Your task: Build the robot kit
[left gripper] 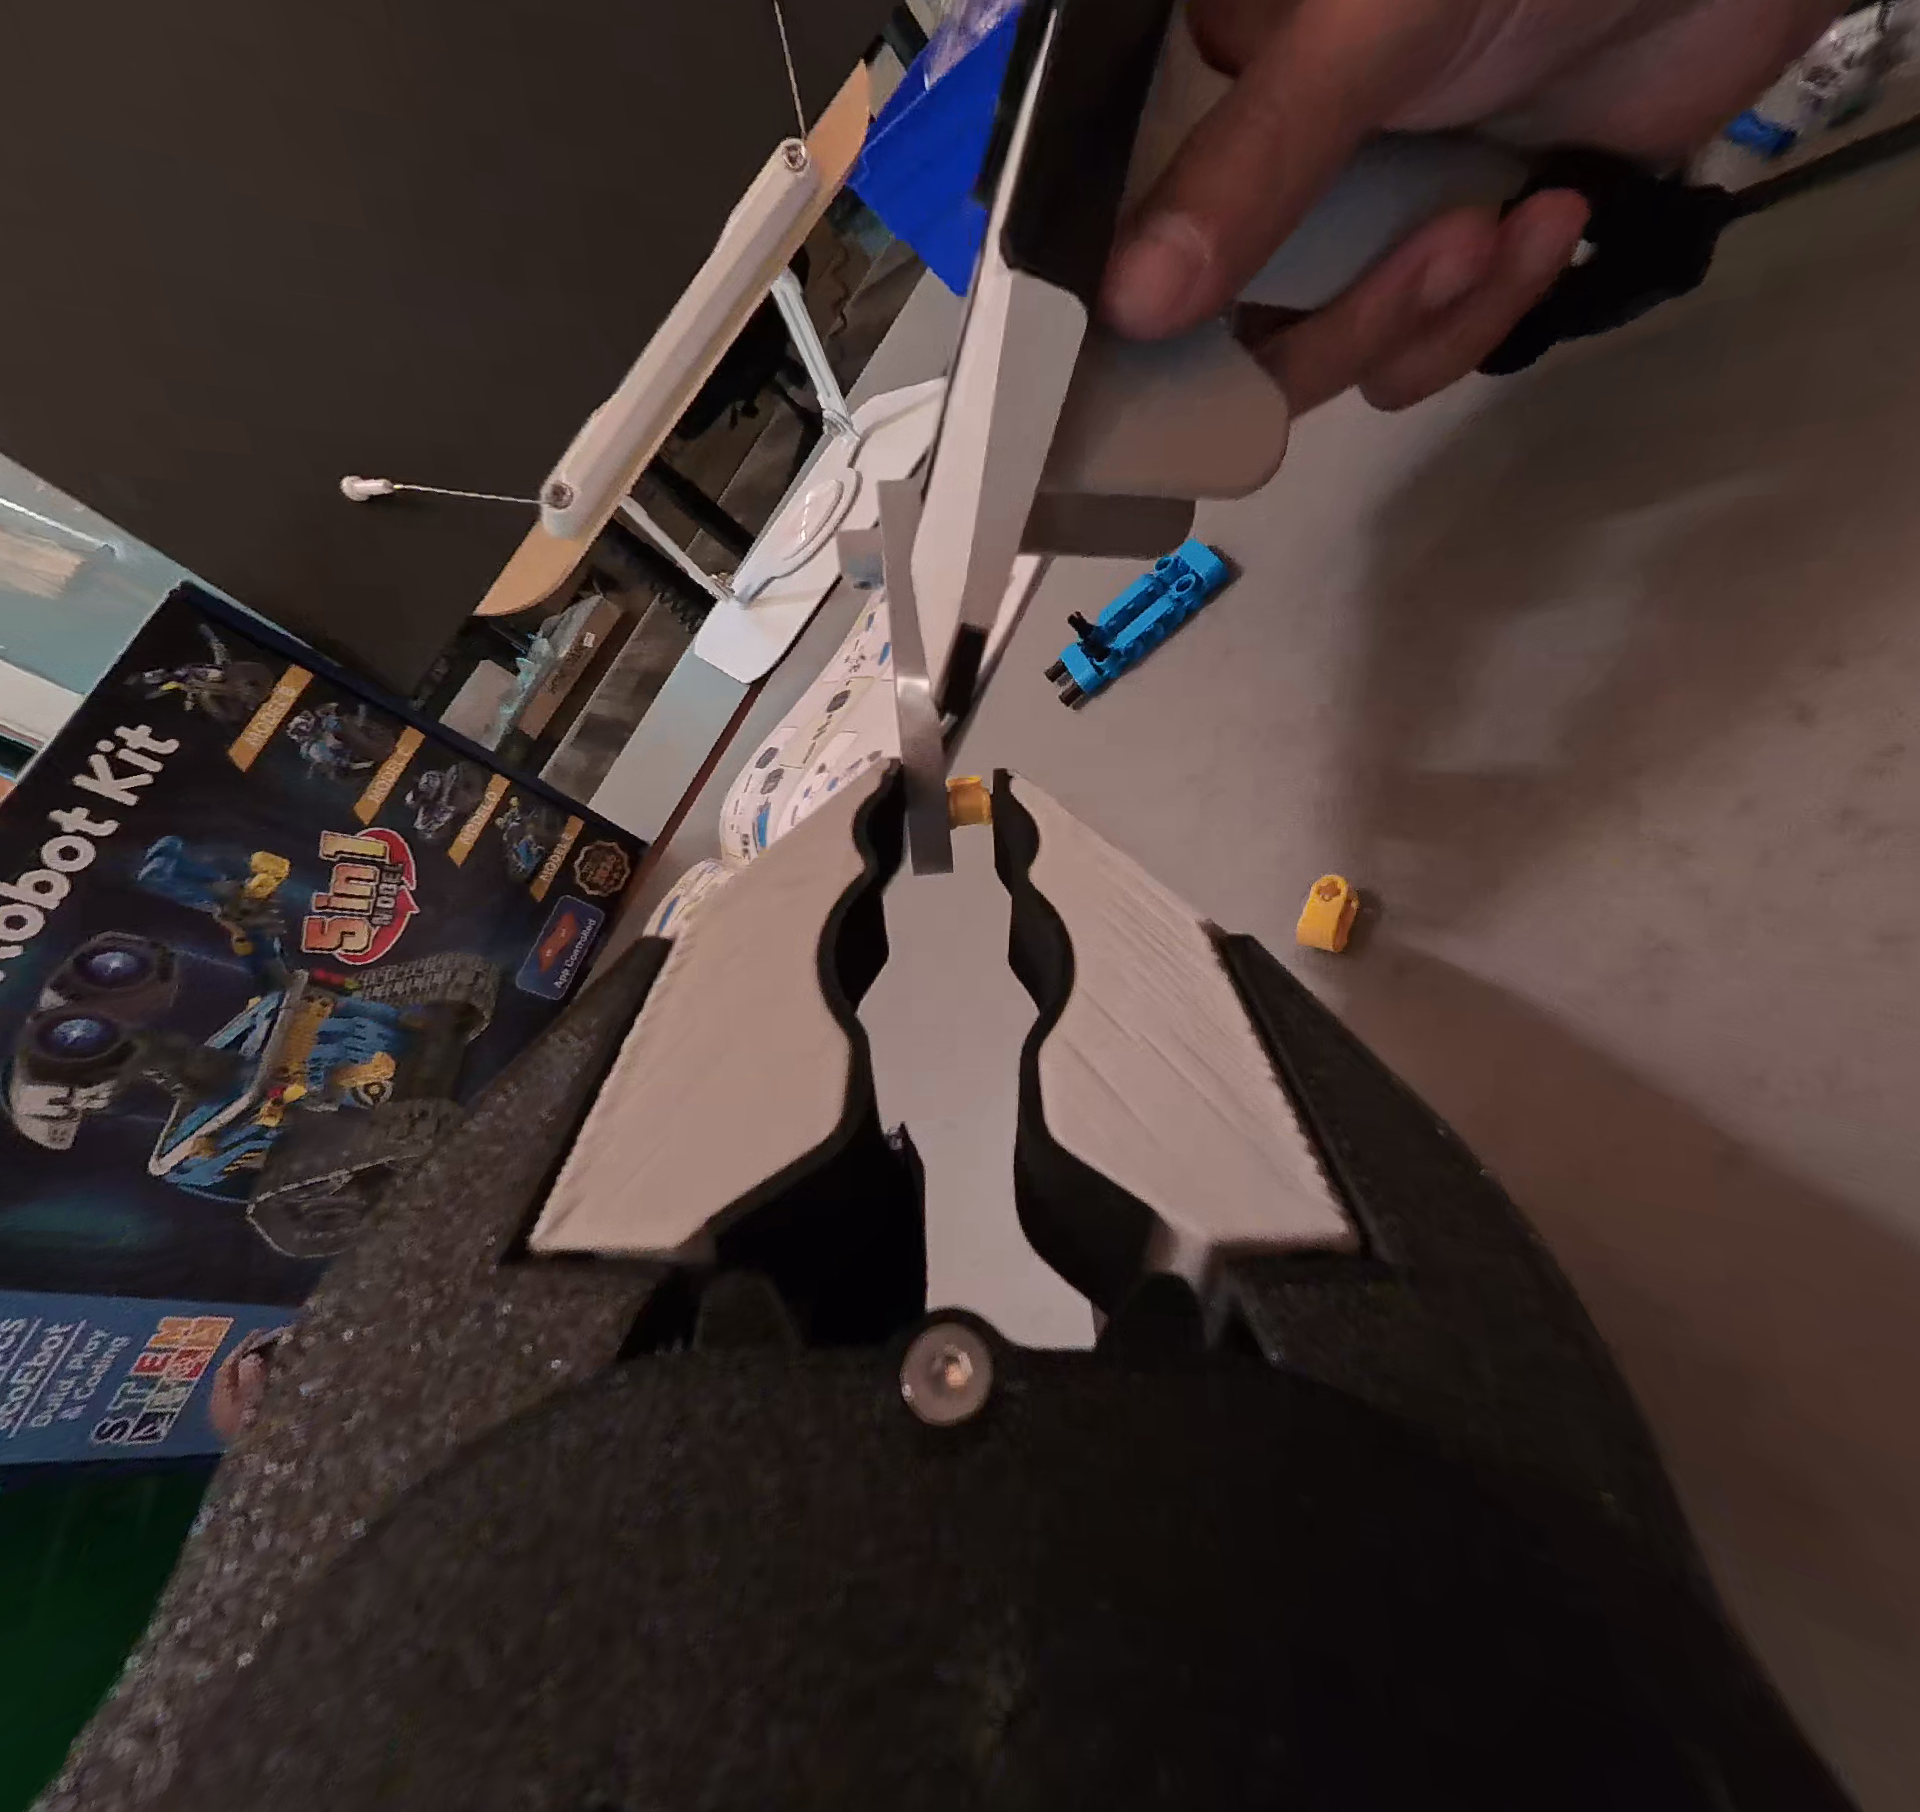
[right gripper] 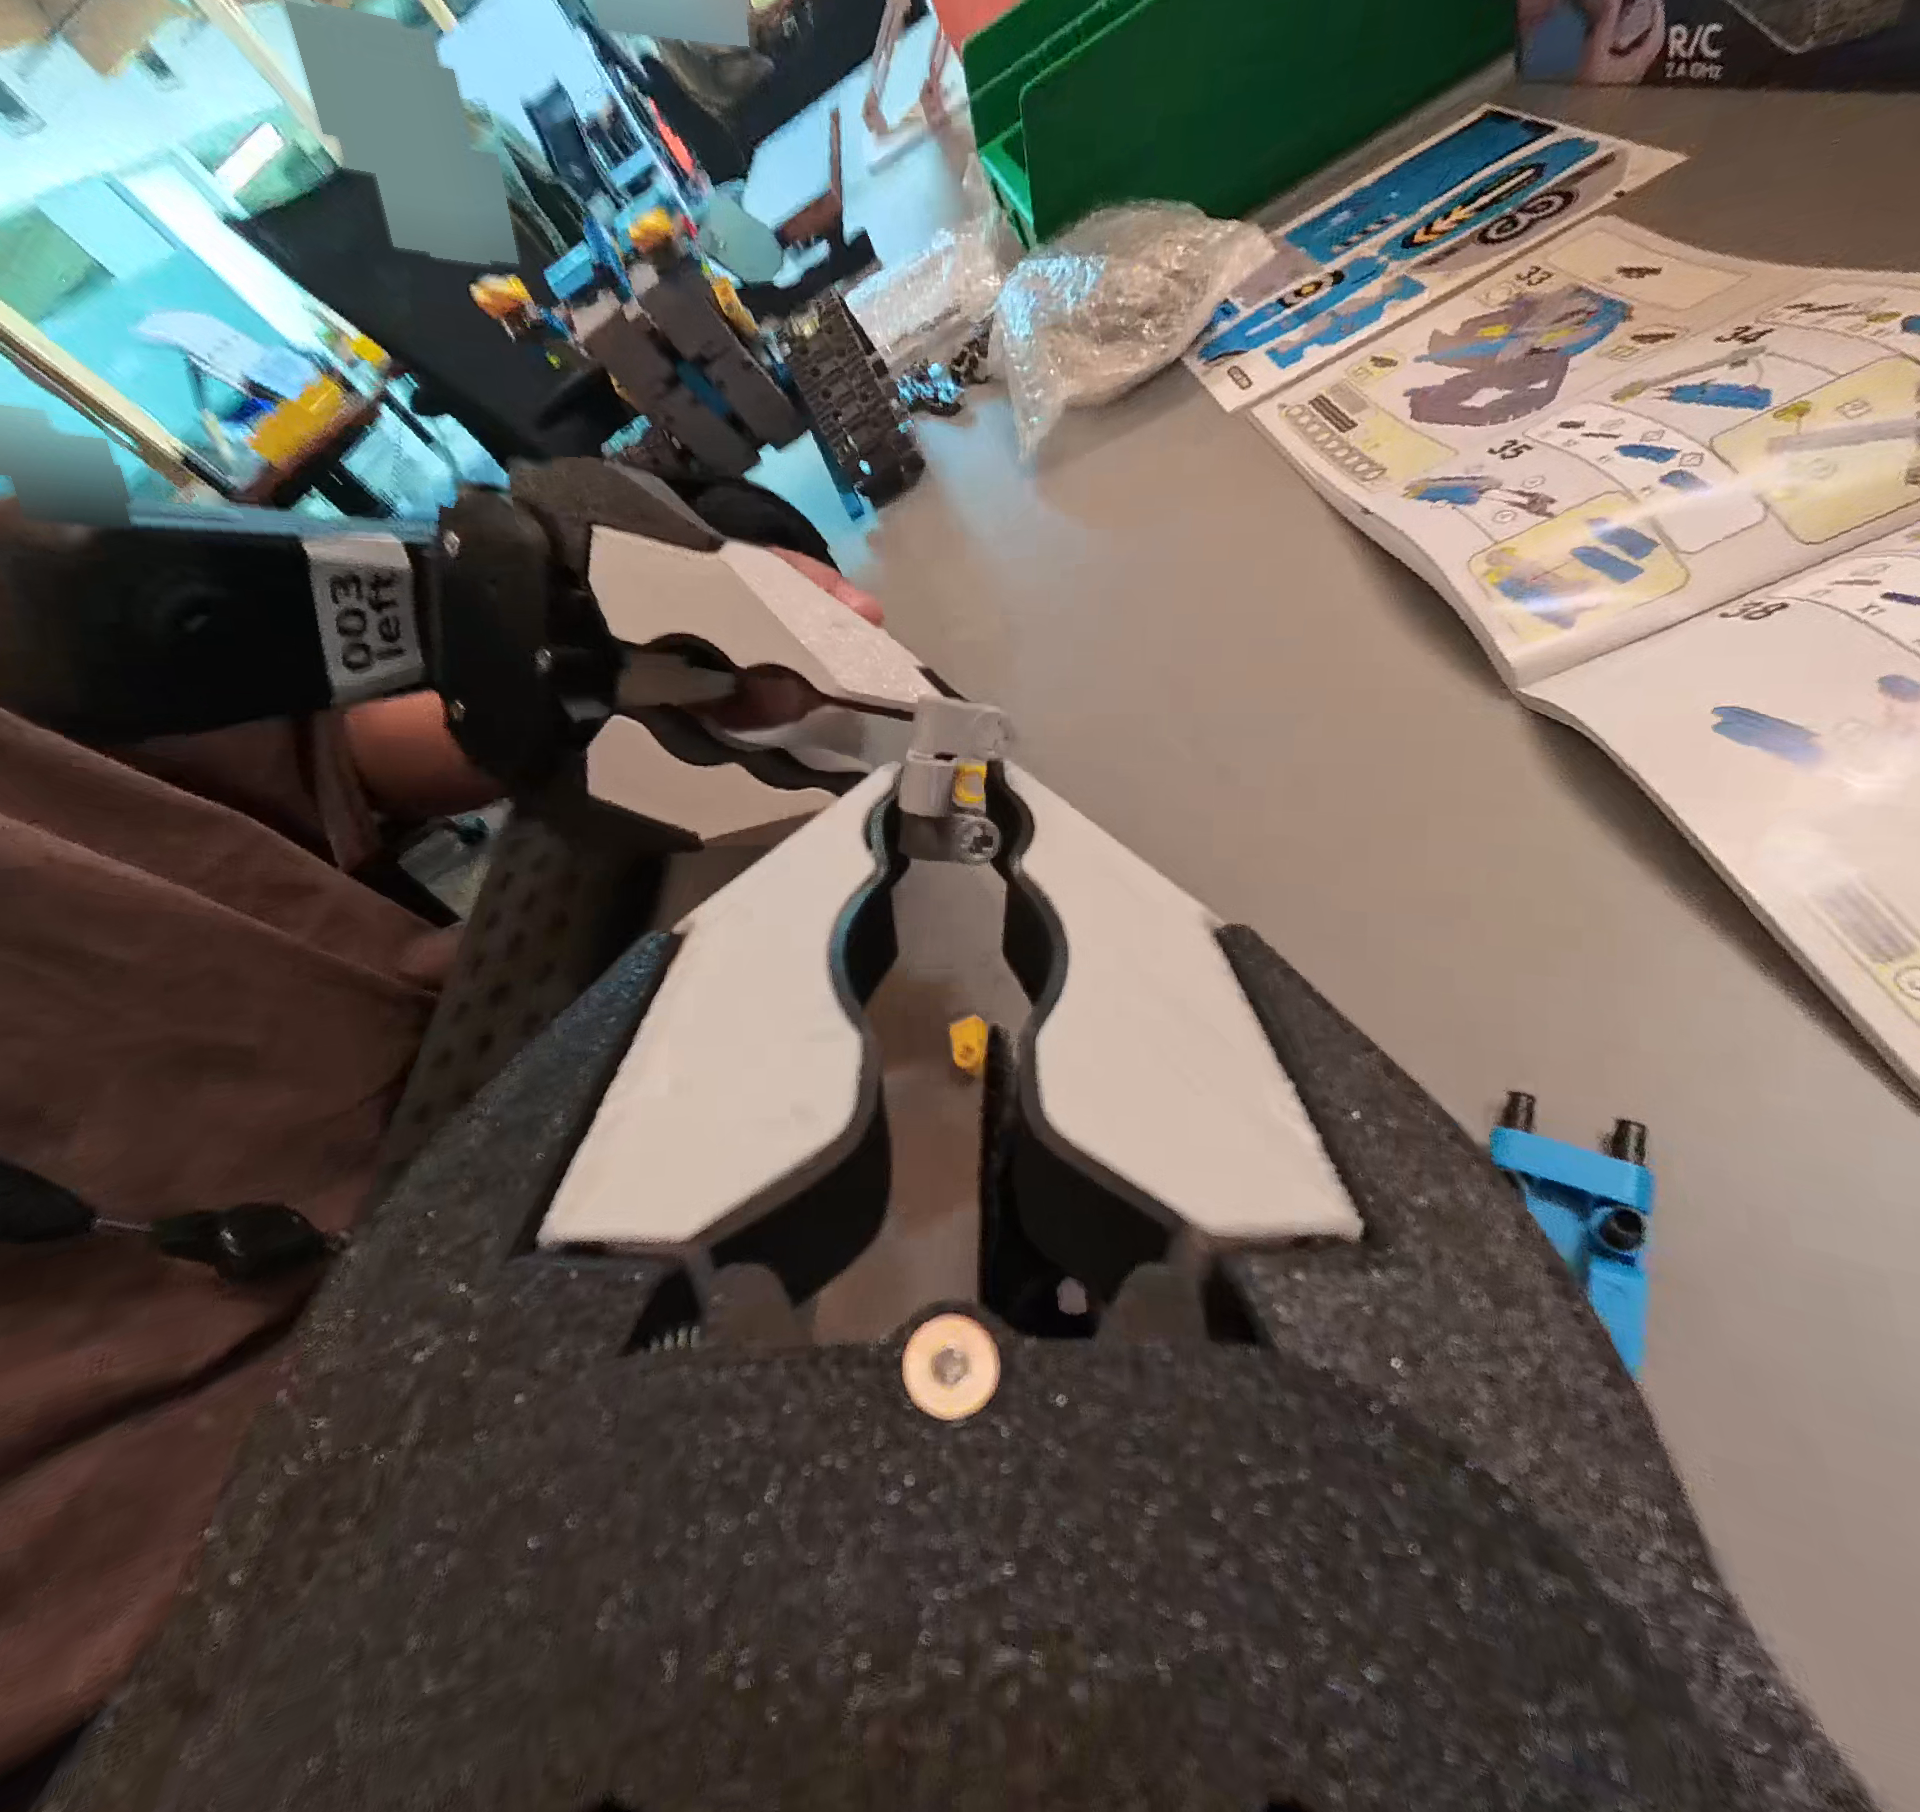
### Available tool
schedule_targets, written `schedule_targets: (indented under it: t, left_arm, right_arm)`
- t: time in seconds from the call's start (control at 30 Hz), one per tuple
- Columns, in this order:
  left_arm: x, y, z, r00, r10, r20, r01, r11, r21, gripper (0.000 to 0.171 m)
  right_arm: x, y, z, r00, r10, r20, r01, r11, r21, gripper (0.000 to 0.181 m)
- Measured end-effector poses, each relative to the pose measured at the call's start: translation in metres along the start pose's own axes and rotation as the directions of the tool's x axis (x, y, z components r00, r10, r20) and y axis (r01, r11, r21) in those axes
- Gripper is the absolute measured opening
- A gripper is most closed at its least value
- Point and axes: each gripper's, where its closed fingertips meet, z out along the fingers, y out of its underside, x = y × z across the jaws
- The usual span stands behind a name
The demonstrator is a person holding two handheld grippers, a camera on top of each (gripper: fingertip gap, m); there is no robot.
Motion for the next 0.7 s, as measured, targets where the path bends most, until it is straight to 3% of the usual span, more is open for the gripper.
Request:
schedule_targets:
  t: [0.23,0.6,0.7]
  left_arm:
    - [-0.021,-0.005,-0.005,0.994,-0.045,0.096,0.04,0.998,0.051,0.015]
    - [-0.03,-0.011,-0.008,0.981,-0.175,0.089,0.164,0.98,0.116,0.02]
    - [-0.039,-0.006,-0.008,0.972,-0.193,0.136,0.18,0.978,0.101,0.032]
  right_arm:
    - [-0.01,-0.002,0.009,0.955,0.232,0.182,-0.245,0.969,0.046,0.012]
    - [-0.015,-0.009,0.007,0.918,0.285,0.275,-0.317,0.945,0.079,0.012]
    - [-0.02,-0.016,0.006,0.869,0.345,0.354,-0.402,0.91,0.101,0.013]
